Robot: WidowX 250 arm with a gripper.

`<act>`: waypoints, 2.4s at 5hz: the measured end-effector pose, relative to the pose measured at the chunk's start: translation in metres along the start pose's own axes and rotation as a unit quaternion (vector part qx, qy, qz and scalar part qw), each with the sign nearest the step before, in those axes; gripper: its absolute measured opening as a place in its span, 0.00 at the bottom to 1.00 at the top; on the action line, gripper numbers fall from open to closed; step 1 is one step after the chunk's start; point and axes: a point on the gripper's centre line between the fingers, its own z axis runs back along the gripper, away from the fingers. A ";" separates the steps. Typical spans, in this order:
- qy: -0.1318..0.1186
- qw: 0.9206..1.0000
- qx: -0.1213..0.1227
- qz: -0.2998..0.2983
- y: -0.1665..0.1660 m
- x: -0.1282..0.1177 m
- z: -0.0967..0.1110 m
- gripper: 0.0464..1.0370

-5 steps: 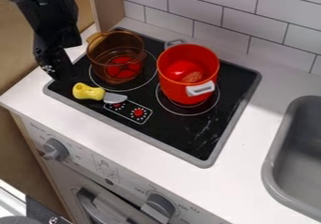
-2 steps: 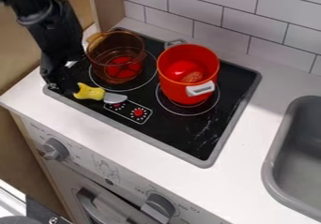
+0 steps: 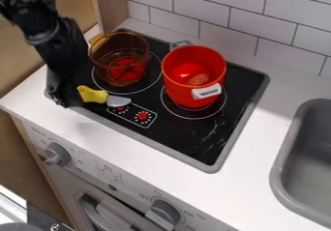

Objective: Moved the knife inside the right orange pot

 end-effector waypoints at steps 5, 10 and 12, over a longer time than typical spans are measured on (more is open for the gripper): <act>-0.024 1.000 -0.003 0.002 -0.008 0.004 -0.022 0.42; 0.004 0.993 -0.110 0.049 -0.016 0.029 0.046 0.36; -0.029 0.991 -0.081 0.107 0.008 0.060 0.057 0.36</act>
